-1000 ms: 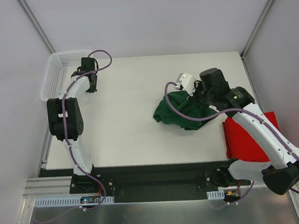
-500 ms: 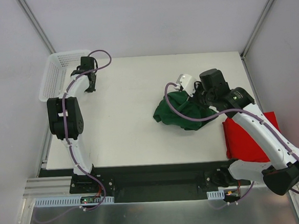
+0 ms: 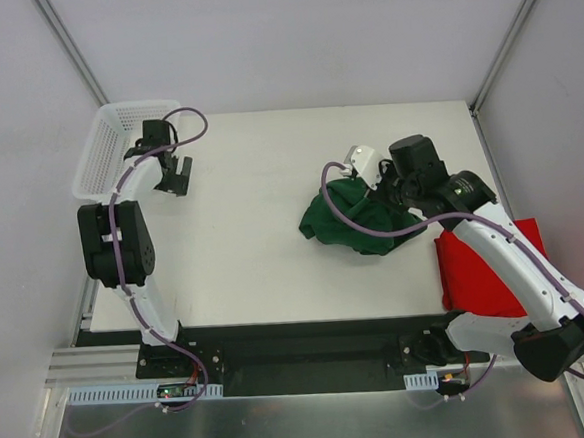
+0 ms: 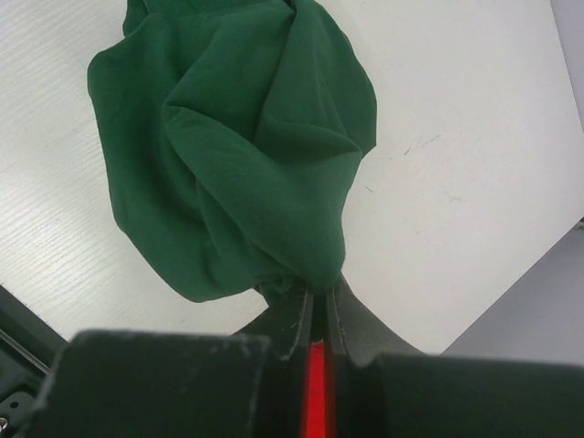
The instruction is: Fold and stack the t-shirts
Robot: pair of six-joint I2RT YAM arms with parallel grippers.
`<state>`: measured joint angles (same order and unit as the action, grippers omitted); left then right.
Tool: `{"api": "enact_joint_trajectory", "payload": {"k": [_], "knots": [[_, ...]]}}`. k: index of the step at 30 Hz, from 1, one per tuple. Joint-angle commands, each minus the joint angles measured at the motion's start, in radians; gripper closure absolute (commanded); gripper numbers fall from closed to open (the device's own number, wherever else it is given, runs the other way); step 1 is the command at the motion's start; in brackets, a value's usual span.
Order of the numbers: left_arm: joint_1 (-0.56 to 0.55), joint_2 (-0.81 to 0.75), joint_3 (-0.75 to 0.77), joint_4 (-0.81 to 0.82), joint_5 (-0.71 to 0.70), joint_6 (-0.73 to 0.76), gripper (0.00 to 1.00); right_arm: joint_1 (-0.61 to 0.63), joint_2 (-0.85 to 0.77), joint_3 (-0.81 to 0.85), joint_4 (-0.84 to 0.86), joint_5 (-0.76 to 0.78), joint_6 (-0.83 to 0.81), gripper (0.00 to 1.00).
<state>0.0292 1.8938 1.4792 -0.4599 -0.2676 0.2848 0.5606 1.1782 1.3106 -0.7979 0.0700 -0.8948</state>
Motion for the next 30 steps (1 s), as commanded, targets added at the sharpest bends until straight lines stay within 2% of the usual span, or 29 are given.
{"api": "enact_joint_trajectory", "payload": {"k": [1, 3, 6, 7, 11, 15, 17, 22, 24, 25, 26, 27, 29, 30], "knots": [[-0.020, -0.110, -0.065, -0.026, 0.031, 0.016, 0.01, -0.004, 0.003, 0.009, 0.022, -0.010, 0.000, 0.99], [-0.026, -0.146, -0.101, -0.028, 0.036, 0.020, 0.01, -0.005, 0.003, 0.009, 0.019, -0.012, 0.000, 0.99], [-0.081, -0.237, -0.158, -0.023, 0.135, 0.048, 0.01, -0.004, -0.003, -0.001, 0.023, -0.009, -0.003, 0.99], [-0.087, -0.292, -0.172, -0.023, 0.242, 0.071, 0.00, -0.004, -0.005, -0.002, 0.026, -0.010, -0.003, 0.99], [-0.165, -0.406, -0.259, 0.007, 0.378, 0.138, 0.01, -0.004, 0.004, -0.022, 0.040, -0.044, 0.013, 0.99], [-0.329, -0.437, -0.380, 0.053, 0.312, 0.263, 0.01, -0.001, 0.060, -0.002, 0.029, -0.093, 0.033, 0.99], [-0.394, -0.415, -0.393, 0.066, 0.304, 0.287, 0.01, 0.001, 0.077, 0.032, 0.016, -0.108, 0.039, 0.99], [-0.468, -0.311, -0.324, 0.069, 0.311, 0.290, 0.01, 0.004, 0.083, 0.082, 0.009, -0.092, 0.046, 0.99], [-0.511, -0.280, -0.280, 0.073, 0.298, 0.301, 0.01, 0.002, 0.081, 0.095, 0.009, -0.024, 0.040, 0.99], [-0.520, -0.251, -0.264, 0.075, 0.286, 0.300, 0.01, 0.004, 0.074, 0.090, 0.011, 0.028, 0.033, 0.77], [-0.537, -0.237, -0.231, 0.075, 0.283, 0.300, 0.01, 0.004, 0.066, 0.076, 0.015, 0.060, 0.024, 0.64], [-0.541, -0.228, -0.217, 0.075, 0.283, 0.295, 0.01, 0.002, 0.054, 0.062, 0.038, 0.100, 0.013, 0.57], [-0.545, -0.219, -0.191, 0.081, 0.310, 0.294, 0.01, -0.008, 0.000, 0.011, 0.068, 0.180, -0.004, 0.32], [-0.546, -0.222, -0.185, 0.086, 0.326, 0.294, 0.01, -0.016, -0.021, -0.008, 0.095, 0.194, -0.016, 0.16]]}}
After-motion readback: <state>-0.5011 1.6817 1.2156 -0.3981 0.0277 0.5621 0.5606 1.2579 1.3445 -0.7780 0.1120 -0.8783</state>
